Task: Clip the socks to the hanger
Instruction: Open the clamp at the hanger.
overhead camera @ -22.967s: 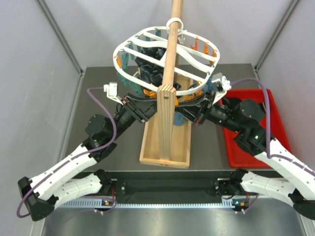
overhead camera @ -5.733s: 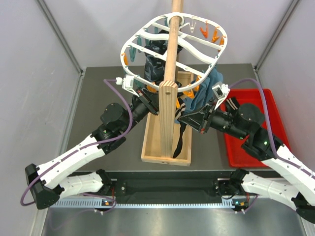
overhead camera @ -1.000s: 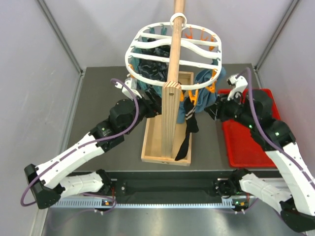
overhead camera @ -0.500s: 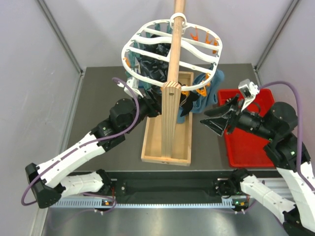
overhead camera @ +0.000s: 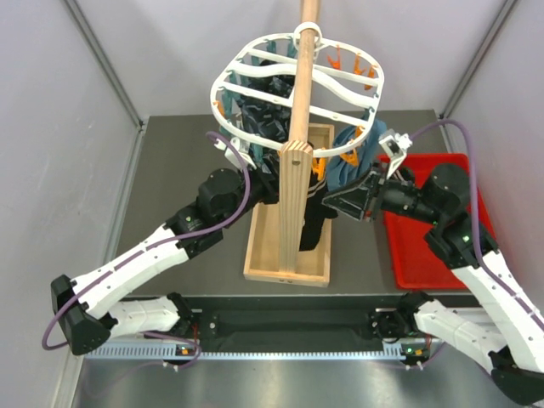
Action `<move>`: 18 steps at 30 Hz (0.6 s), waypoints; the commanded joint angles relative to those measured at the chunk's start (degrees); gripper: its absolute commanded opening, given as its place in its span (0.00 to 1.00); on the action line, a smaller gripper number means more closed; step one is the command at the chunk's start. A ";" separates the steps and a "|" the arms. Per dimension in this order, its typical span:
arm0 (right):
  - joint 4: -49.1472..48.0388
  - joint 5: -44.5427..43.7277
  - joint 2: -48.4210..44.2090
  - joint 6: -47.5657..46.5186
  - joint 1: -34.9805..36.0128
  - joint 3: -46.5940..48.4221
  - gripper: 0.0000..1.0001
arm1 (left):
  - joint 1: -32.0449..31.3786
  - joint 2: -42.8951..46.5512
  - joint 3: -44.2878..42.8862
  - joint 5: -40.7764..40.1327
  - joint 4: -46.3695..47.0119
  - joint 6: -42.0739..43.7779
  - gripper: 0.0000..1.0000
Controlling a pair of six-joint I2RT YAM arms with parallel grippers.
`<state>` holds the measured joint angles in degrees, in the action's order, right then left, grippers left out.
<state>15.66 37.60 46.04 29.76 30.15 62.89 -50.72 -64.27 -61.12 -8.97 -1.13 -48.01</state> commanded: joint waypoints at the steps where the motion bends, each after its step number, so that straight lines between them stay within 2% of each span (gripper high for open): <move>1: -6.17 -2.95 1.15 1.97 3.85 -0.23 0.26 | -0.08 0.73 -0.31 0.89 4.28 -0.42 0.79; 8: -6.08 -12.90 2.82 -0.40 13.60 -1.28 0.21 | 0.01 -1.21 -1.71 2.91 4.99 -0.77 0.79; 18: -11.61 -25.90 7.74 -2.33 14.94 -4.71 0.20 | 0.01 0.89 -0.58 0.54 1.39 -1.56 0.78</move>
<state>8.40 18.17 52.71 29.06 44.31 57.69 -50.72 -65.82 -61.17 -7.16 -0.78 -48.82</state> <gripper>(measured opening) 0.198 0.777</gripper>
